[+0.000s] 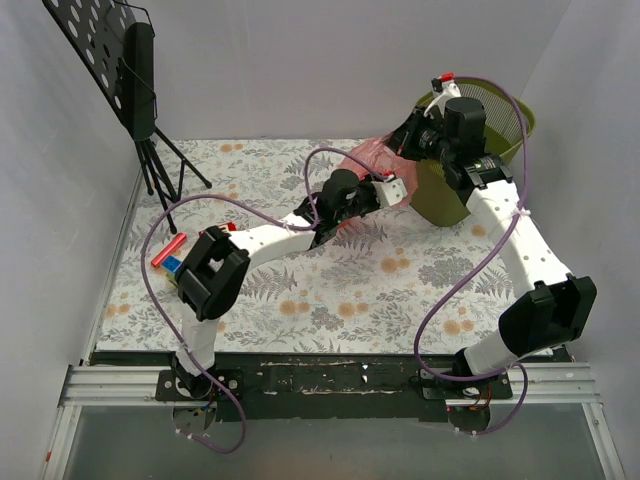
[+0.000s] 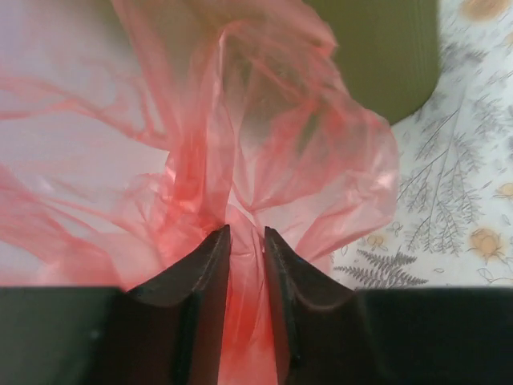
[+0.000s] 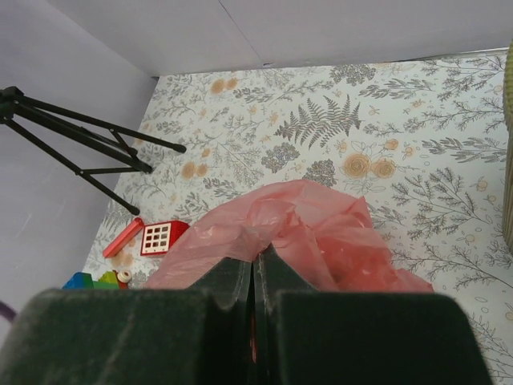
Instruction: Put the trash bags into the trash bin
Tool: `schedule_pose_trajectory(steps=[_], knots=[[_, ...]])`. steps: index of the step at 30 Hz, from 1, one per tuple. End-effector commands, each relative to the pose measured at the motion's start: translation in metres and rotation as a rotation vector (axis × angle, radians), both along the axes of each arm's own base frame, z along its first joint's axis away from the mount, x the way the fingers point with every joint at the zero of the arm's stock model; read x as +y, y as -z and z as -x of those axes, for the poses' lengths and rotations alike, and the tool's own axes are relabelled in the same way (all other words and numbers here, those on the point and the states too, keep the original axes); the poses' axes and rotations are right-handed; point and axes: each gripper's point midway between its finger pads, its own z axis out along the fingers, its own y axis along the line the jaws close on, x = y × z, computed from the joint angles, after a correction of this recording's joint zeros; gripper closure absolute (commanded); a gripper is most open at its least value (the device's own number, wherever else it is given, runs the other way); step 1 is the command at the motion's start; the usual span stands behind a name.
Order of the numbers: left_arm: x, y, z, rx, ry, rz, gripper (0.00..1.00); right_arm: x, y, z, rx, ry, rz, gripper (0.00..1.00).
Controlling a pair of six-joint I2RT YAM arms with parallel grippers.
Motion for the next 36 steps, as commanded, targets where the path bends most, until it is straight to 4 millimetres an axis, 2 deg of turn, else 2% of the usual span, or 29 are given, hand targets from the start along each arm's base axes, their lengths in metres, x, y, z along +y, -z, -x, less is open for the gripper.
schedule_pose_trajectory(steps=[1,2,3,4,6,9,11,12,16,17,21,29,36], knots=[[0.013,-0.030,-0.030,-0.078,-0.154,-0.008,0.88,-0.007,-0.026,0.003,-0.060,0.017,-0.035,0.99],[0.015,-0.035,-0.029,-0.077,-0.151,-0.008,1.00,-0.009,-0.024,0.002,-0.060,0.023,-0.033,0.99],[0.014,-0.036,-0.024,-0.044,-0.143,0.015,1.00,-0.012,-0.023,0.000,-0.059,0.031,-0.032,0.99],[0.018,-0.048,-0.017,-0.034,-0.138,0.037,1.00,-0.014,-0.022,-0.002,-0.058,0.040,-0.030,0.99],[0.019,-0.061,0.013,0.001,-0.030,0.064,1.00,-0.021,-0.019,-0.008,-0.054,0.069,-0.026,0.99],[0.037,-0.069,0.068,0.022,0.126,0.070,1.00,-0.033,-0.015,-0.022,-0.063,0.103,-0.018,0.99],[0.058,-0.050,0.102,0.056,0.187,0.030,1.00,-0.042,-0.013,-0.033,-0.071,0.129,-0.010,0.99],[0.067,-0.049,0.115,0.069,0.206,0.015,1.00,-0.045,-0.013,-0.037,-0.078,0.140,-0.005,0.99],[0.103,-0.015,0.159,0.141,0.259,-0.096,1.00,-0.059,-0.012,-0.051,-0.095,0.181,0.017,0.99],[0.112,-0.013,0.166,0.142,0.259,-0.097,1.00,-0.061,-0.012,-0.052,-0.098,0.189,0.021,0.99],[0.139,-0.002,0.182,0.099,0.230,-0.125,1.00,-0.070,-0.007,-0.057,-0.107,0.220,0.054,0.99],[0.176,0.024,0.202,0.082,0.206,-0.223,1.00,-0.080,-0.005,-0.056,-0.124,0.251,0.096,0.99],[0.202,0.026,0.226,0.079,0.224,-0.265,1.00,-0.087,-0.004,-0.052,-0.133,0.279,0.123,0.99]])
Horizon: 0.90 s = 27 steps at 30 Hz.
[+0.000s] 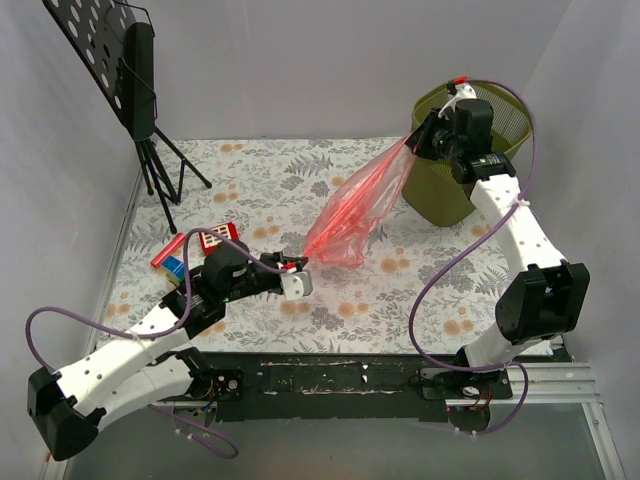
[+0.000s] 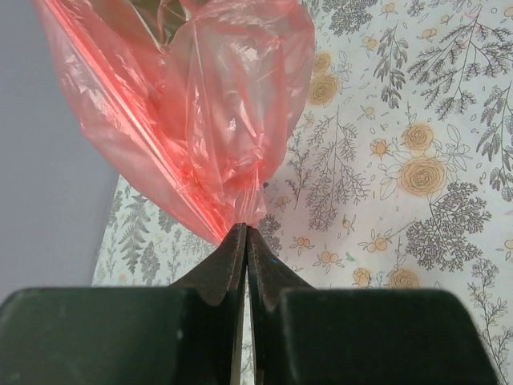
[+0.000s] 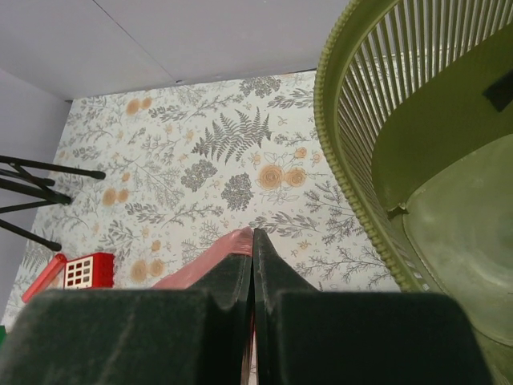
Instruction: Put the trash bags into the trash bin
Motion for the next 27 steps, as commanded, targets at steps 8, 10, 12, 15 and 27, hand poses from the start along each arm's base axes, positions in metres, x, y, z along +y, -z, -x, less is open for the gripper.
schedule_pose_trajectory(steps=[8,10,12,15,27], knots=[[0.012,-0.037,0.010,0.195,-0.108,0.086,0.19,-0.001,-0.055,0.017,-0.187,0.021,0.041,0.99],[-0.005,-0.059,-0.007,0.276,-0.170,0.173,0.19,0.011,-0.058,0.031,-0.191,0.020,0.059,0.99],[-0.022,-0.075,-0.031,0.369,-0.271,0.276,0.18,0.016,-0.058,0.042,-0.190,0.041,0.071,0.99],[-0.044,-0.076,-0.073,0.445,-0.419,0.397,0.16,0.020,-0.065,0.050,-0.191,0.037,0.050,0.99],[-0.122,-0.056,-0.169,0.310,-0.539,0.490,0.12,0.022,-0.088,0.065,-0.223,0.004,0.020,0.99]])
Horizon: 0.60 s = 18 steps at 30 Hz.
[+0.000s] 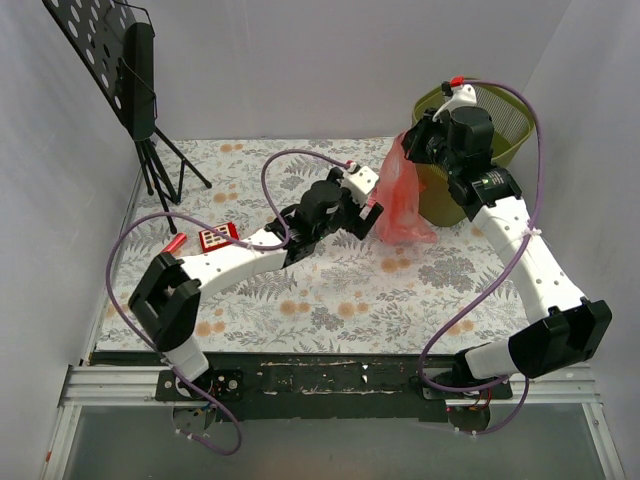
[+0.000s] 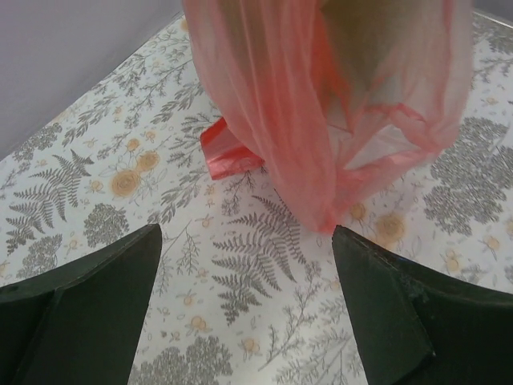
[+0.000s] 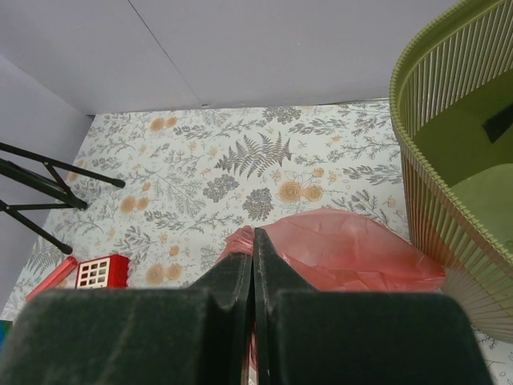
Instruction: Put the trash bags into the trash bin
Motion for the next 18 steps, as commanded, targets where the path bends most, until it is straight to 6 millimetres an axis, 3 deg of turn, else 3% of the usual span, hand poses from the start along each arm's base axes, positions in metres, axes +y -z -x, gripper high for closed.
schedule_pose_trajectory(steps=[1,6,13,18], knots=[[-0.014,-0.050,-0.030,-0.126,-0.076,0.124,0.12,-0.005,-0.035,0.013,-0.079,0.002,-0.025,0.99],[-0.036,-0.034,-0.032,-0.042,-0.034,0.155,0.15,-0.009,-0.031,0.015,-0.076,0.011,-0.016,0.99],[-0.041,-0.036,-0.012,0.062,0.017,0.222,0.14,-0.011,-0.037,0.008,-0.088,0.027,-0.022,0.99],[-0.049,-0.035,-0.015,0.072,0.034,0.222,0.15,-0.013,-0.036,0.003,-0.087,0.042,-0.016,0.99]])
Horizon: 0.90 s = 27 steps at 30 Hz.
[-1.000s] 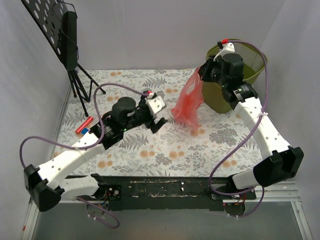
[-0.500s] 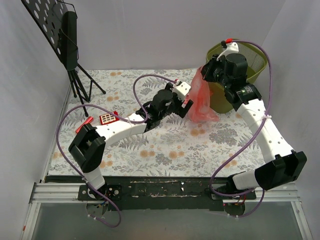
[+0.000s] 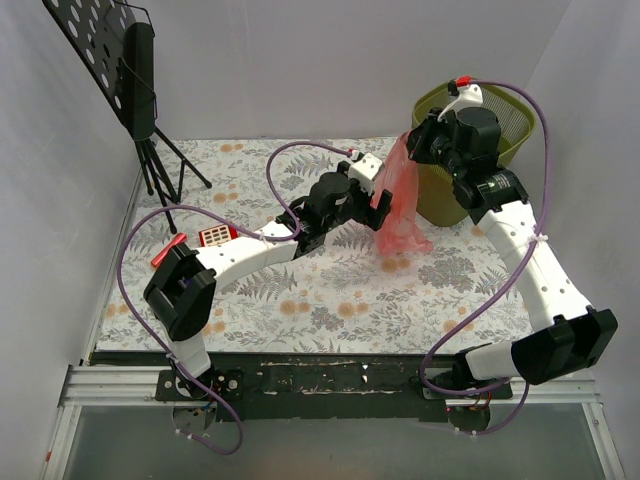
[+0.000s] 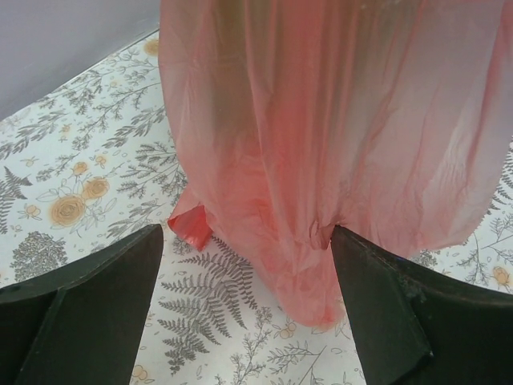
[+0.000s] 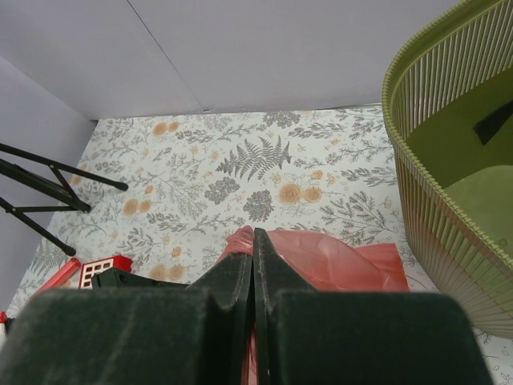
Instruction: Put the trash bags into the trash bin
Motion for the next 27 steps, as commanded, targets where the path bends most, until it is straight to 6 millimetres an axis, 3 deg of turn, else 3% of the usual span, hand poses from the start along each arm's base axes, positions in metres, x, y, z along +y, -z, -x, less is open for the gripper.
schedule_pose_trajectory(steps=[1,6,8,11,16,19,23,27], knots=[[-0.007,-0.037,0.005,-0.004,0.033,0.077,0.15,-0.008,-0.024,-0.007,-0.067,0.042,-0.010,0.99],[0.004,-0.064,0.022,0.046,0.031,0.120,0.14,-0.009,-0.014,-0.012,-0.054,0.054,-0.005,0.99],[0.006,-0.075,0.038,0.054,0.085,0.152,0.14,-0.009,-0.012,-0.013,-0.049,0.055,-0.005,0.99],[0.004,-0.079,0.047,0.052,0.118,0.168,0.12,-0.007,-0.010,-0.013,-0.045,0.048,-0.008,0.99],[-0.008,-0.059,0.014,0.049,0.015,0.143,0.13,-0.007,-0.013,-0.014,-0.051,0.049,-0.010,0.99],[-0.014,-0.035,-0.010,0.049,-0.063,0.107,0.14,-0.008,-0.015,-0.013,-0.054,0.052,-0.009,0.99],[0.005,-0.020,-0.040,0.030,-0.229,0.089,0.19,-0.010,-0.023,-0.010,-0.076,0.052,-0.004,0.99],[0.035,-0.011,-0.062,0.140,-0.279,0.185,0.22,-0.016,-0.030,-0.005,-0.098,0.053,0.013,0.99]])
